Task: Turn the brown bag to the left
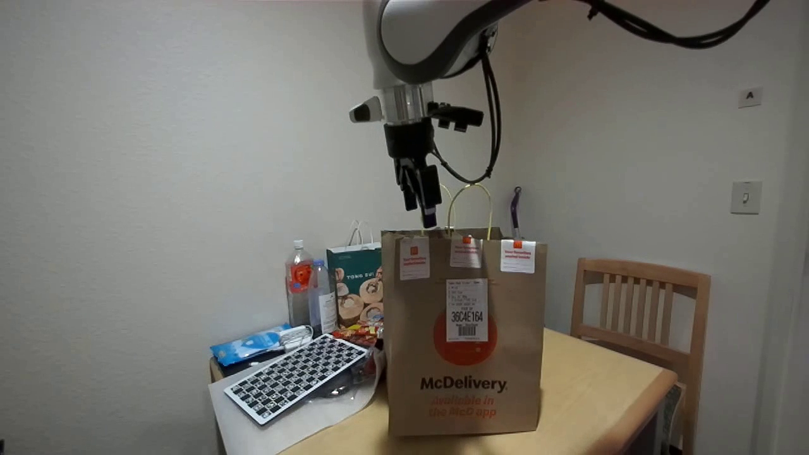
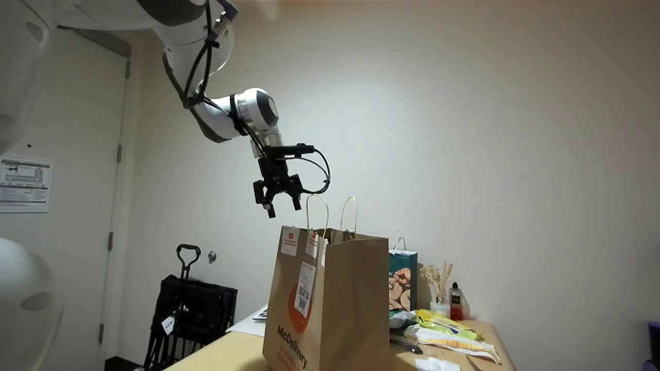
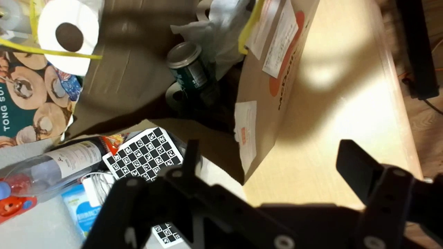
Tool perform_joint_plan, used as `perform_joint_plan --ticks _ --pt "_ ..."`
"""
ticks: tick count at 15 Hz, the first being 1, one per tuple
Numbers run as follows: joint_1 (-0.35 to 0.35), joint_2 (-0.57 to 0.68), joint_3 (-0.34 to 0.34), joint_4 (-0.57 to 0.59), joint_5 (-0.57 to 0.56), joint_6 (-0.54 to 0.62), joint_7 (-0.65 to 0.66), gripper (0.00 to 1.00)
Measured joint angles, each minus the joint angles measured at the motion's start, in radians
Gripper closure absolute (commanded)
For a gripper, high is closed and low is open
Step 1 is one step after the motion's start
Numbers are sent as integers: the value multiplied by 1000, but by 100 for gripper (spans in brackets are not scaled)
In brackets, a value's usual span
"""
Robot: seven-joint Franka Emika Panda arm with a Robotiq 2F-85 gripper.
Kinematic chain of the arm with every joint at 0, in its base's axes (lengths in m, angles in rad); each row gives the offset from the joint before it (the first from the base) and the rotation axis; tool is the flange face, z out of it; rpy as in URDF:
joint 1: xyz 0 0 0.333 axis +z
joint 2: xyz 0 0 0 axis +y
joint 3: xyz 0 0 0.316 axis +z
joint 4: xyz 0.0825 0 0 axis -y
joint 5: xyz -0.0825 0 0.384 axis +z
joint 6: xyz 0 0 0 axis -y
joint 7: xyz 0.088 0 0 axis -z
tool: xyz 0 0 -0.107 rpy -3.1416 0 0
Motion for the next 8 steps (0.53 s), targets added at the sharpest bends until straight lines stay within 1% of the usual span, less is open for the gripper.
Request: perform_joint_plan --ticks 7,8 --pt "-34 75 -16 -1 93 -12 0 0" --pt "-37 84 -16 -1 104 -14 0 5"
